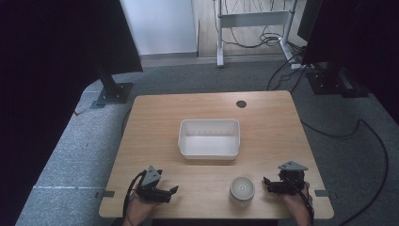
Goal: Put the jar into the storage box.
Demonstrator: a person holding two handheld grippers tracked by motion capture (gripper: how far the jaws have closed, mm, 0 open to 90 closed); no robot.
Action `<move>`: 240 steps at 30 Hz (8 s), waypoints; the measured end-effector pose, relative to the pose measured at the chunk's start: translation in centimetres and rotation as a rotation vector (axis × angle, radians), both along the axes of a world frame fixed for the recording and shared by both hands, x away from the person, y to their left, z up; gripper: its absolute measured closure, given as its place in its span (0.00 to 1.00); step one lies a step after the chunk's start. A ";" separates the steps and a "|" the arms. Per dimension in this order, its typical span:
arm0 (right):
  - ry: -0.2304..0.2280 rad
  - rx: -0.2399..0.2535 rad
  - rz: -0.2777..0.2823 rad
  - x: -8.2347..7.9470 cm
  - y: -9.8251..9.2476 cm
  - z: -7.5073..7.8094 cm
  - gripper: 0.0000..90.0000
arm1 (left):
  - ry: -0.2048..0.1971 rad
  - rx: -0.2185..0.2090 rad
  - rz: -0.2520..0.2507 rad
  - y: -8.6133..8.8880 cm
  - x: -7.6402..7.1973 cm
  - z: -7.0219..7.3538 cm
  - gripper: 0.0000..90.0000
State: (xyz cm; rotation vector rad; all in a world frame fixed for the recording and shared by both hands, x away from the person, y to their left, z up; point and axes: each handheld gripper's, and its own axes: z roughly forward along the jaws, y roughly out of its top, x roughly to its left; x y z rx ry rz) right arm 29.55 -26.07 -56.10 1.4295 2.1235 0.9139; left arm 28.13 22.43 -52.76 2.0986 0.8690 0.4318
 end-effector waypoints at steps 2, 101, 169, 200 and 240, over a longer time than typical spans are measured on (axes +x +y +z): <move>0.000 0.000 0.000 0.0 0.0 0.0 0.02 | -0.002 -0.002 -0.013 -0.4 -0.1 0.2 0.07; -0.001 -0.001 0.008 -0.1 0.0 0.0 0.02 | 0.001 -0.023 -0.465 -20.2 -1.1 0.3 0.03; -0.001 -0.001 0.012 -0.1 0.0 0.0 0.02 | -0.062 0.016 -0.288 -18.1 2.8 3.0 0.11; -0.001 0.000 0.012 -0.1 0.0 0.0 0.02 | -0.090 0.019 -0.167 -15.2 7.0 4.9 0.11; 0.000 0.000 0.012 -0.1 0.0 0.0 0.02 | -0.119 0.009 -0.069 -16.3 12.2 4.6 0.11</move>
